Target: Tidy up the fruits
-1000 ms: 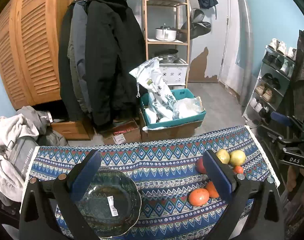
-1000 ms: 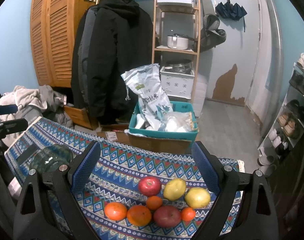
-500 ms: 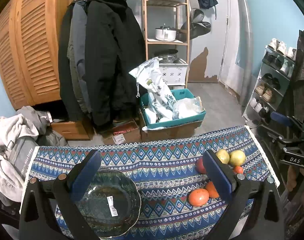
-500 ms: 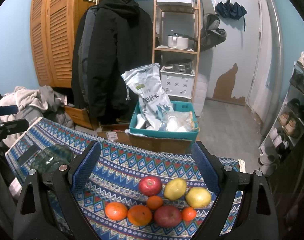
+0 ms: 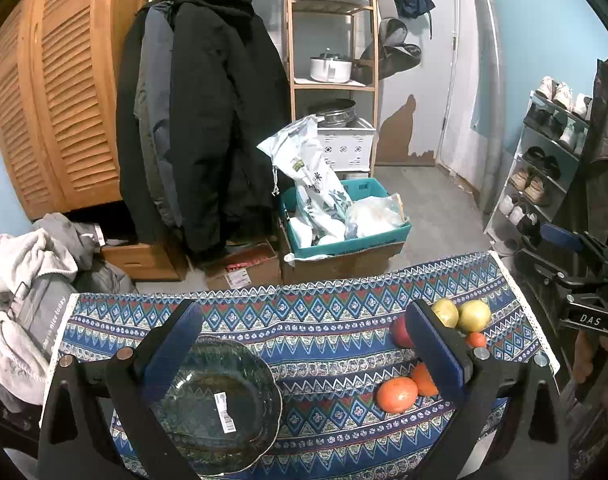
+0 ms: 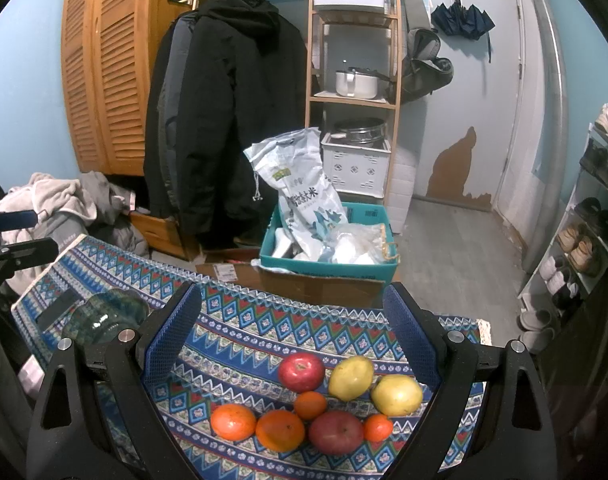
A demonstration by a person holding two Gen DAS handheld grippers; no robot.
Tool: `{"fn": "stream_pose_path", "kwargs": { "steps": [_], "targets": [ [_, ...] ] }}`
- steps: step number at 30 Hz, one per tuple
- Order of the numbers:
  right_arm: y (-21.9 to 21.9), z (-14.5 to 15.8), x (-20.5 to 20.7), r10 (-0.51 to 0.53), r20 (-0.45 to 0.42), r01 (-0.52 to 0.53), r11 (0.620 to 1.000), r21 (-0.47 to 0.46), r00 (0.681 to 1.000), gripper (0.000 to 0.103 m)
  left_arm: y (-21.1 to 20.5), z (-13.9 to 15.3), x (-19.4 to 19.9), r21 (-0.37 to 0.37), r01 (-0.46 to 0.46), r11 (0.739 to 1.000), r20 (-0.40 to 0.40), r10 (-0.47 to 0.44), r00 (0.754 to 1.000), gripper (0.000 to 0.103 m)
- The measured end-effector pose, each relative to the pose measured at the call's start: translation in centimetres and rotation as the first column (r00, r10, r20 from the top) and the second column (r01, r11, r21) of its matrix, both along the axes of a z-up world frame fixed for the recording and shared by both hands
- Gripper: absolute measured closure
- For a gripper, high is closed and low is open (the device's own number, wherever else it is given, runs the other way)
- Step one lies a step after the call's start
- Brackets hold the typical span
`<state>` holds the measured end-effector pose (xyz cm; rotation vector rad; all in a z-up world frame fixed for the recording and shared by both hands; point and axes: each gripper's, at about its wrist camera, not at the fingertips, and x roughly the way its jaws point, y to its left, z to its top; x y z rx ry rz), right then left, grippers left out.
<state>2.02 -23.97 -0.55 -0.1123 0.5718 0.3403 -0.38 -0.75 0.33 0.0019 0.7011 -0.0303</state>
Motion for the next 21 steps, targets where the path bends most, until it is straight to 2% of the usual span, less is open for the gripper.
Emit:
{"fn": "stream_pose_path", "kwargs": {
  "steps": [21],
  "targets": [
    [-0.13,0.05,0.04,0.001,-0.001,-0.001,1.0,0.002,1.0,0.013,-0.43,-0.04,-0.2,0.002,0.005,1.0,-0.001,-0.005,1.0,0.001]
  ]
}}
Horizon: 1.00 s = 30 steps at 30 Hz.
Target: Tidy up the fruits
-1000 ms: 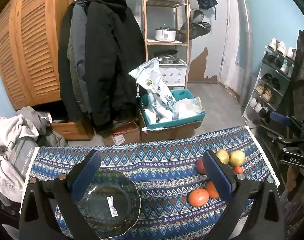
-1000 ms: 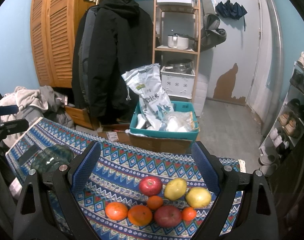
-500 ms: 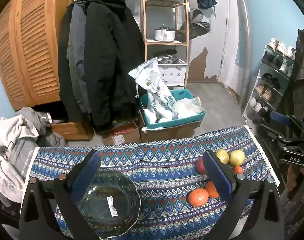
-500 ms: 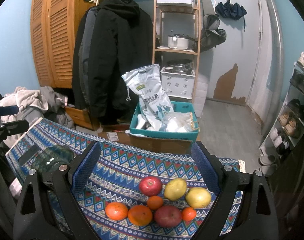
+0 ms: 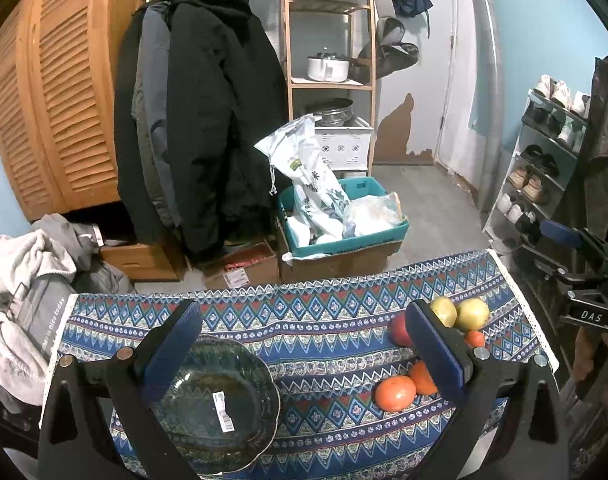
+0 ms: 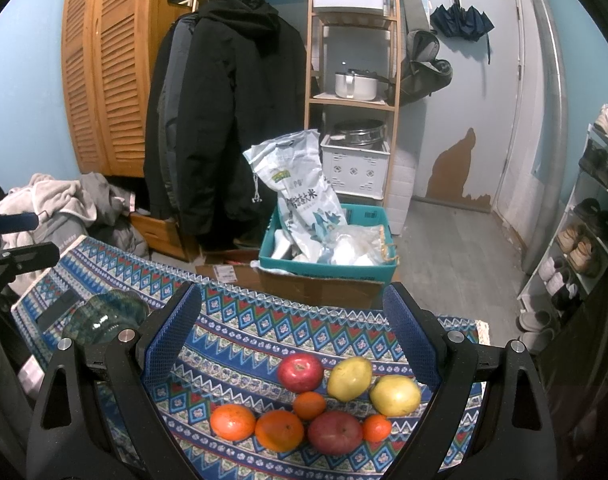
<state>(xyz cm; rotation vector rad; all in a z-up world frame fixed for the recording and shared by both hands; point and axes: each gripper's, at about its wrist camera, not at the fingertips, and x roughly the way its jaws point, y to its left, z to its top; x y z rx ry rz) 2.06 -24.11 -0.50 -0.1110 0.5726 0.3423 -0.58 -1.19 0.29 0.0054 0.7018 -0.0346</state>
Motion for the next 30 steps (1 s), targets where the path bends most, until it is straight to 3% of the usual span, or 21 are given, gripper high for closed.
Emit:
{"fn": "stream_pose_path", "kwargs": {
  "steps": [11,20,27,30],
  "targets": [
    [-0.1,-0.1,0.1,-0.007,-0.017,0.007,1.0,-0.009,1.0,0.013,-1.0,-0.7,0.3,0.01,0.025,1.0,-0.008,-0.024,1.0,0.001],
    [-1.3,-1.3,0.9,-0.025,-0.063,0.024,0.999,-0.026,0.998,0.013,-2.8,-3.3,1.5,0.039,0.068,0.997,-0.066,-0.065,0.996,0.001],
    [-3.1,-4.0,2.0,-0.088,-0.148,0.079,0.995,-0.067,0.985,0.013,-4.7,-6.1,2.3,0.073,0.113,0.991,-0.121,-0.104,0.987,0.001],
    [-4.0,-5.7,2.4,-0.119,-0.196,0.102,0.99,-0.093,0.973,0.013,-5.3,-7.8,2.9,0.052,0.139,0.989,-0.173,-0.128,0.977,0.001]
  ]
}}
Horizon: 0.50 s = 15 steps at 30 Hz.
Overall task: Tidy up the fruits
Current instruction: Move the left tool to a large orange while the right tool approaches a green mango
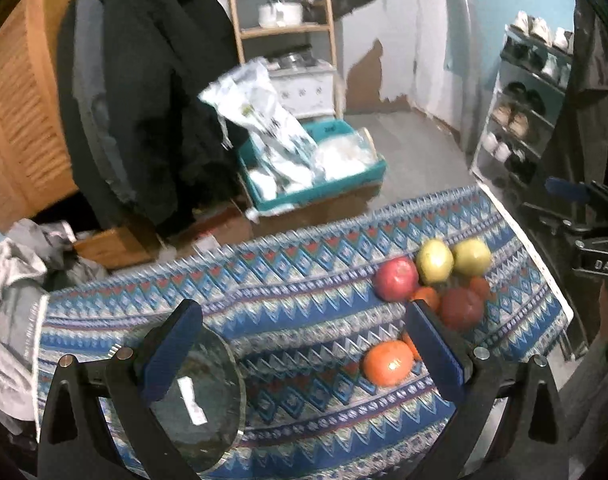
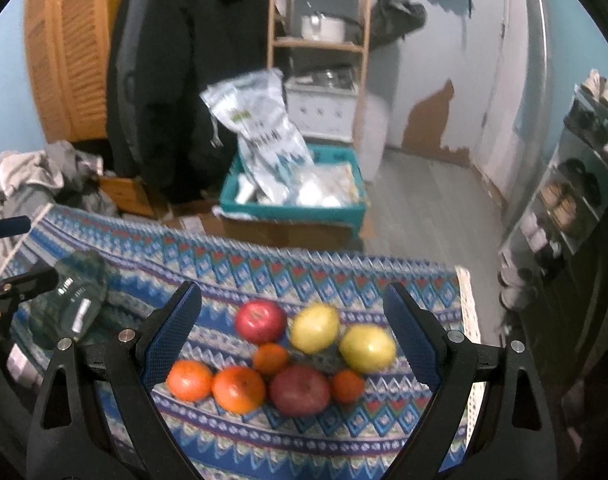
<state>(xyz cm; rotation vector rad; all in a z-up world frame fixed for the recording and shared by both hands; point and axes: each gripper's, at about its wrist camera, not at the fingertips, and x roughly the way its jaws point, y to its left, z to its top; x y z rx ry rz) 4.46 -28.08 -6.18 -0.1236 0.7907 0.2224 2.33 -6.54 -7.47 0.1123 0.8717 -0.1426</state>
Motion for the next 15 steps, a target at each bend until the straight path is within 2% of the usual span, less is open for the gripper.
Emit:
{"fn": "stream_pose_path", "kwargs": {
  "steps": [7,15],
  "targets": [
    [-2.4,-3.6,0.4,-0.048,-0.113,0.047,0.999,-0.011,0.992,0.013,-1.6,-3.8,1.1,-0.012,0.04,0.999,-0.104,-0.041,0.994,0.001],
    [-4.9,-7.1,1.0,-0.098,-0.241,0.099,0.995,-0.006,0.965,0.013,-3.1,-7.7,2.2,-0.021,0.081,0.996,-0.209,-0.084,0.974,0.001]
  ]
}}
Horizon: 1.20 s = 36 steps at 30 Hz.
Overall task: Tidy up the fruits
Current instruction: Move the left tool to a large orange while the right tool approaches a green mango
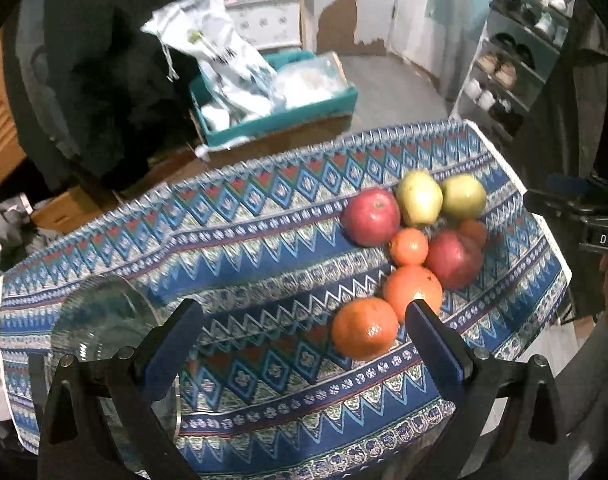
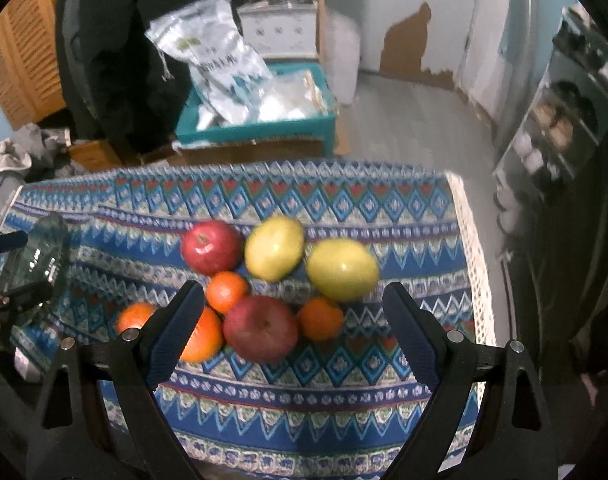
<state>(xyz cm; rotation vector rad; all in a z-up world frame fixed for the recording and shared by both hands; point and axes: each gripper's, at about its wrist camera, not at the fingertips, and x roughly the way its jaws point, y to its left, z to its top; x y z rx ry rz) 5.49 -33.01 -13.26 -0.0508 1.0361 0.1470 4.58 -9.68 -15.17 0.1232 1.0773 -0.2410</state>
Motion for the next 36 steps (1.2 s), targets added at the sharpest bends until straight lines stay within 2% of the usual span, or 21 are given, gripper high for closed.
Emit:
{"fn": "stream_pose_path", "kwargs": {
  "steps": [11,17,23,29,31,33,36],
  "targets": [
    [-1.4,-4.4,0.9,-0.02,-0.119,0.017,1.0,-0.021,0.993,0.013,-2.8,-6.4,1.2,0.02,0.064,0.998,-0.147,-0.06,0.987,0.001],
    [-2.0,-5.5,1.5,-0.038,-0.147,0.036,0.999,-0.015,0.988,0.013,-4.1,-8.8,1.6,0.046,0.104,0.994,-0.177,-0.094,0.98,0.001],
    [-2.5,-5.9,2.2,-0.049,-0.159,0.049,0.999,-0.002,0.986,0.013,-4.5,-10.8,2.1,0.019,0.126,0.992,-0.229,-0.119,0.966,0.008],
    [-2.9,-6.4,3.3,-0.058,-0.167,0.061,0.998,0.009,0.984,0.013,-4.9,-12.4,2.3,-0.032,0.16,0.987,-0.281,-0.163,0.946,0.023],
    [-3.0,-6.6,3.8,-0.058,-0.17,0.06,0.998,0.008,0.984,0.013,-5.1,-13.1,2.3,-0.056,0.172,0.984,-0.303,-0.181,0.936,0.032],
    [-3.0,-7.0,4.4,-0.057,-0.177,0.059,0.998,0.005,0.983,0.013,-5.3,-13.2,2.2,-0.065,0.187,0.98,-0.295,-0.198,0.935,0.037],
    [-3.2,-7.6,5.3,-0.05,-0.185,0.049,0.999,-0.007,0.981,0.013,-5.5,-13.1,2.0,-0.061,0.198,0.978,-0.29,-0.207,0.934,0.037]
  ]
}}
